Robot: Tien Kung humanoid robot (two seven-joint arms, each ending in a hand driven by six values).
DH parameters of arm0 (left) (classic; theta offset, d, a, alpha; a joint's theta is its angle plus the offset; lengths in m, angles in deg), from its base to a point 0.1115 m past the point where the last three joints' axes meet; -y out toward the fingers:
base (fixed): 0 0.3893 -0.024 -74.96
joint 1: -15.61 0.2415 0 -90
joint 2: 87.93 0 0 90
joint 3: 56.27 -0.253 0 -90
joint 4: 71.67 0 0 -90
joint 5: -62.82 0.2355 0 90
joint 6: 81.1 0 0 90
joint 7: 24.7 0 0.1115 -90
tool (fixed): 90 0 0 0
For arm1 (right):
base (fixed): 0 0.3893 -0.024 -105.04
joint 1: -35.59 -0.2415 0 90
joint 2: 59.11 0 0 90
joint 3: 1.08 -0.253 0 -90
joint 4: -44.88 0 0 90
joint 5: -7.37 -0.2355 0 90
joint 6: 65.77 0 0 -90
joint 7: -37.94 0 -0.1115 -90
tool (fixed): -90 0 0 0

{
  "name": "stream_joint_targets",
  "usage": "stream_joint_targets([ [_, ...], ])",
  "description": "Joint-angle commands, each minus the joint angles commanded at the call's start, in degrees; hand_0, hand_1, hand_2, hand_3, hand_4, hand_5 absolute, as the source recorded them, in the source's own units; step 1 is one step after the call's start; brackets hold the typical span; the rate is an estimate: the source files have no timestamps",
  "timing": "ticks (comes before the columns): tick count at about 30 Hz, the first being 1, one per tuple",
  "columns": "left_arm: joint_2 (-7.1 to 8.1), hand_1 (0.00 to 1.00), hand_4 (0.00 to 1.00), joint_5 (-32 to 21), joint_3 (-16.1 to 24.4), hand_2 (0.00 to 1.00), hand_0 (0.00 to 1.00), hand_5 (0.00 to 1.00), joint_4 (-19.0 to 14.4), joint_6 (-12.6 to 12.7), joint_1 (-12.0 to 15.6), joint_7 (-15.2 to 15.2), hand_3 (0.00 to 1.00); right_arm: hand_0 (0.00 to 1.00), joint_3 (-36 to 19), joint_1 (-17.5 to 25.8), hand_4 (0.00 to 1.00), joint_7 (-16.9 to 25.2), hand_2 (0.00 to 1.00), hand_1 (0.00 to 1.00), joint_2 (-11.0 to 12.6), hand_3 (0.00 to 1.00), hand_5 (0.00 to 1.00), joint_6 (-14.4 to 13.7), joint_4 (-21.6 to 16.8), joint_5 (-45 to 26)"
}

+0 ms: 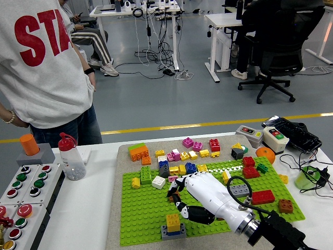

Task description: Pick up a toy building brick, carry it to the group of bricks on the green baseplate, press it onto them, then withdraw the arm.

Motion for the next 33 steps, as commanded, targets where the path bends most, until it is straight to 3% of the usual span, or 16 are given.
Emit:
stream_joint_targets([
  [1,0.0,0.686,0.293,0.0,0.0,0.675,0.658,0.998,0.0,0.0,0.0,0.0,0.579,0.611,-0.5,0.2,0.365,-0.2,0.619,0.623,0.1,0.586,0.21,0.0,0.2,0.1],
  [6,0.01,0.686,0.293,0.0,0.1,0.675,0.658,0.998,0.0,0.1,0.0,0.1,0.579,0.611,-4.4,2.2,0.365,-2.1,0.619,0.623,1.4,0.586,0.21,0.3,1.8,1.0],
  [7,0.0,0.686,0.293,0.0,0.1,0.675,0.658,0.998,0.0,0.1,0.0,0.1,0.579,0.69,-5.1,2.5,0.376,-2.4,0.69,0.689,1.6,0.654,0.209,0.3,2.1,1.1],
  [12,-0.04,0.686,0.293,0.1,0.1,0.675,0.658,0.998,0.0,0.1,0.0,0.1,0.579,0.69,-8.2,4.3,0.376,-3.4,0.69,0.689,2.5,0.654,0.209,0.4,3.1,1.2],
  [13,-0.05,0.686,0.293,0.1,0.2,0.675,0.658,0.998,0.0,0.1,0.0,0.1,0.579,0.731,-8.8,4.7,0.403,-3.6,0.743,0.733,2.6,0.751,0.197,0.4,3.3,1.2],
  [18,-0.05,0.686,0.293,0.3,0.3,0.675,0.658,0.998,0.0,0.0,0.0,0.0,0.579,0.731,-11.5,6.9,0.403,-4.2,0.743,0.733,3.6,0.751,0.197,0.7,4.0,1.5],
  [19,-0.05,0.687,0.293,0.3,0.3,0.675,0.658,0.998,0.0,0.0,0.0,0.0,0.58,0.793,-11.9,7.3,0.571,-4.4,0.801,0.77,3.8,0.81,0.238,1.0,4.2,1.6],
  [24,-0.06,0.687,0.293,0.3,0.3,0.675,0.658,0.998,0.0,0.0,0.1,0.0,0.58,0.793,-13.2,8.9,0.571,-7.7,0.801,0.77,5.1,0.81,0.238,5.0,5.7,2.9],
  [25,-0.06,0.687,0.291,0.4,0.3,0.675,0.658,0.998,0.0,0.0,0.1,0.0,0.579,0.9,-13.2,9.0,0.664,-8.5,0.897,0.847,5.2,0.912,0.24,5.9,6.0,3.1],
  [28,-0.07,0.687,0.291,0.5,0.3,0.675,0.658,0.998,0.0,0.0,0.2,0.0,0.579,0.9,-13.0,9.5,0.664,-11.0,0.897,0.847,5.3,0.912,0.24,8.8,7.1,3.9],
  [33,-0.12,0.687,0.291,0.6,0.3,0.675,0.658,0.998,0.0,-0.1,0.3,-0.1,0.58,0.95,-13.0,10.1,0.698,-12.5,0.925,0.872,4.9,0.943,0.239,10.9,7.8,4.4],
])
